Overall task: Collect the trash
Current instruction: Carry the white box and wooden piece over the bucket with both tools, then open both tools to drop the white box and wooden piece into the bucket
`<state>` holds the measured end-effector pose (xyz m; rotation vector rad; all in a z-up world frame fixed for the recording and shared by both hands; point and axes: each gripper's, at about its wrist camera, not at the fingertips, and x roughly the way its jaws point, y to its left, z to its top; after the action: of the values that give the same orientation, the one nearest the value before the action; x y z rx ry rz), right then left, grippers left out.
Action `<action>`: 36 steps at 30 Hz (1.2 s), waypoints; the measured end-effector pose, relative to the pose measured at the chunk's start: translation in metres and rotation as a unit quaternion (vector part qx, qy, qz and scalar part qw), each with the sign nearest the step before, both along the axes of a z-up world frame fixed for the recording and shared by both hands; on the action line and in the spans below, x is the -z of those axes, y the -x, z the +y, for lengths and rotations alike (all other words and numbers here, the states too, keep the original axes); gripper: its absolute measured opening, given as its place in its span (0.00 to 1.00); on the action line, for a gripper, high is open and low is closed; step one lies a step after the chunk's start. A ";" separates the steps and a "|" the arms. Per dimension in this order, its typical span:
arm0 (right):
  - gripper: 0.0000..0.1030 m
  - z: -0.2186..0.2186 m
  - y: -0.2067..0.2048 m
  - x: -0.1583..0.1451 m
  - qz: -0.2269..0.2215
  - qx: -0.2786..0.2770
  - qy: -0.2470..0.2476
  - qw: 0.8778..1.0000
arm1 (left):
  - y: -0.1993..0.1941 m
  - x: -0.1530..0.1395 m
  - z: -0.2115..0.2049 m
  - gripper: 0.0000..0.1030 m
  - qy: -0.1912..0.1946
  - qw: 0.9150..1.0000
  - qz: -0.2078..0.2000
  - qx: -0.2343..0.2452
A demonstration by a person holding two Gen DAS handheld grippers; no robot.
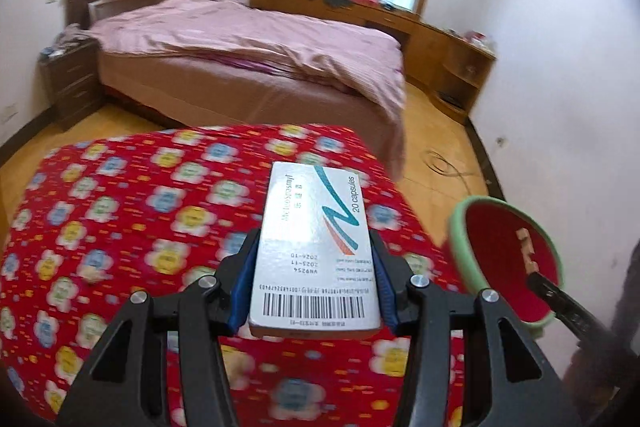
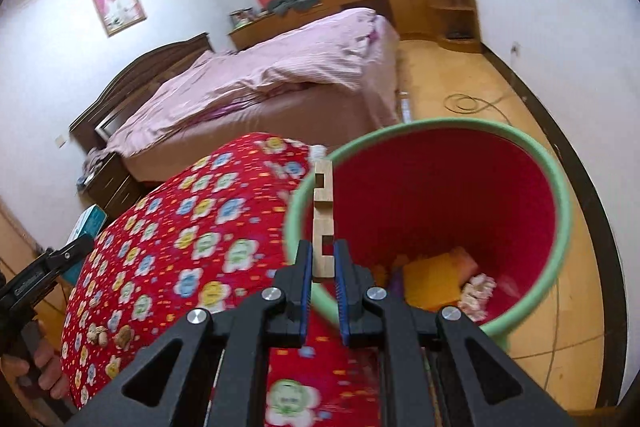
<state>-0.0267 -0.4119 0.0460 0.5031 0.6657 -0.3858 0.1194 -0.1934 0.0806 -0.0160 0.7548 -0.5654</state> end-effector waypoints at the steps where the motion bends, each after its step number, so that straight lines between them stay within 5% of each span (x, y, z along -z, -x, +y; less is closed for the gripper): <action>1: 0.12 -0.007 0.005 0.003 0.000 0.008 -0.003 1.000 | 0.004 0.001 -0.009 0.50 0.001 1.000 0.002 0.011; 25: 0.21 -0.064 0.070 0.009 -0.036 0.064 -0.023 0.997 | 0.062 0.028 -0.173 0.50 -0.031 0.982 0.024 0.184; 36: 0.34 -0.060 0.078 0.005 -0.043 0.060 -0.021 0.997 | 0.069 0.030 -0.172 0.58 -0.039 0.983 0.022 0.178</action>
<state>-0.1048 -0.4714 0.0410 0.5977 0.5635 -0.4620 0.0506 -0.3653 0.0510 0.1838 0.8281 -0.8773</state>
